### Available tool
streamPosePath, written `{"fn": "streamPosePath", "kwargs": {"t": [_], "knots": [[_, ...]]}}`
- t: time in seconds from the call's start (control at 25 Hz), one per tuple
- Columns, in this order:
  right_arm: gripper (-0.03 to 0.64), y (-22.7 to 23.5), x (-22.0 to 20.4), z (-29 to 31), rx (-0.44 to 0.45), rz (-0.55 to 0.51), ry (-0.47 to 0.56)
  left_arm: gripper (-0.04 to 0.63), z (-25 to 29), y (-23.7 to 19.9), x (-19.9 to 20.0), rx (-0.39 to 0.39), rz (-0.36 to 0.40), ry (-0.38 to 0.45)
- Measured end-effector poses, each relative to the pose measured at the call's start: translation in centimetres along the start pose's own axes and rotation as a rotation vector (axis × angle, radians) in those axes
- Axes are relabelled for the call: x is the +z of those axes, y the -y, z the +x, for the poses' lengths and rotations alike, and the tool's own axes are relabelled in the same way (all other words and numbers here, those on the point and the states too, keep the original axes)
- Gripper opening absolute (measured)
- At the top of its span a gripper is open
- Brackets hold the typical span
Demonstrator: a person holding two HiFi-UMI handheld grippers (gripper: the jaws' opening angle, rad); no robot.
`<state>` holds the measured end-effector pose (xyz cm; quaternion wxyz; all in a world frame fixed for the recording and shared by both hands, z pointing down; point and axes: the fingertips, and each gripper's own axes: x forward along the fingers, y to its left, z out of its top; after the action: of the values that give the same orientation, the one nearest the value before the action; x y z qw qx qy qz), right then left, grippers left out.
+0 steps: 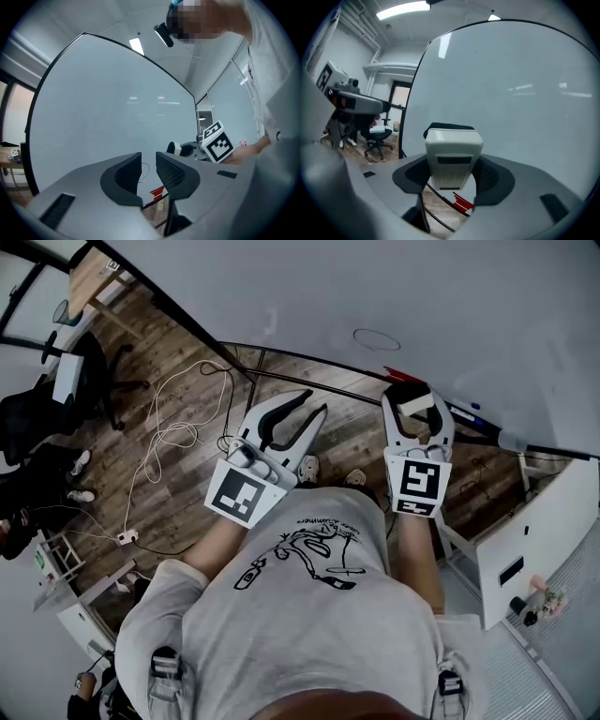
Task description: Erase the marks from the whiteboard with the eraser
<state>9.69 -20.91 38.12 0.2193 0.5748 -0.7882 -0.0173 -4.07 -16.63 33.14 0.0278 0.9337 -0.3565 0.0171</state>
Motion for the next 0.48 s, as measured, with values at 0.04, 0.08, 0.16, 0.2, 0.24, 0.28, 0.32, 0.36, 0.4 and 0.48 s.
{"fn": "streamPosePath", "kwargs": {"t": [0.04, 0.08, 0.16, 0.2, 0.24, 0.28, 0.32, 0.36, 0.4, 0.48], "knots": [[0.270, 0.1, -0.6, 0.9, -0.016, -0.022, -0.018, 0.091, -0.1, -0.1, 0.0, 0.000, -0.002, 0.000], [0.270, 0.2, -1.2, 1.9, -0.032, -0.042, -0.035, 0.091, -0.1, -0.3, -0.1, 0.001, -0.006, -0.001], [0.271, 0.5, -2.1, 3.6, -0.063, -0.077, -0.064, 0.091, -0.3, -0.7, -0.4, 0.005, -0.015, -0.003], [0.270, 0.6, -2.5, 4.4, -0.078, -0.093, -0.077, 0.091, -0.4, -1.0, -0.5, 0.007, -0.019, -0.004], [0.270, 0.8, -2.8, 5.1, -0.093, -0.110, -0.088, 0.091, -0.5, -1.1, -0.6, 0.008, -0.022, -0.006], [0.270, 1.0, -3.1, 5.8, -0.110, -0.124, -0.097, 0.091, -0.5, -1.3, -0.7, 0.010, -0.023, -0.007], [0.270, 1.3, -3.3, 6.3, -0.127, -0.136, -0.104, 0.091, -0.6, -1.5, -0.8, 0.012, -0.024, -0.009], [0.272, 1.6, -3.4, 6.8, -0.145, -0.144, -0.107, 0.091, -0.6, -1.6, -0.9, 0.014, -0.024, -0.011], [0.272, 1.9, -3.4, 7.2, -0.163, -0.151, -0.108, 0.091, -0.6, -1.7, -1.0, 0.016, -0.026, -0.012], [0.272, 2.4, -3.1, 7.8, -0.199, -0.166, -0.100, 0.091, -0.6, -1.9, -1.1, 0.018, -0.030, -0.015]]}}
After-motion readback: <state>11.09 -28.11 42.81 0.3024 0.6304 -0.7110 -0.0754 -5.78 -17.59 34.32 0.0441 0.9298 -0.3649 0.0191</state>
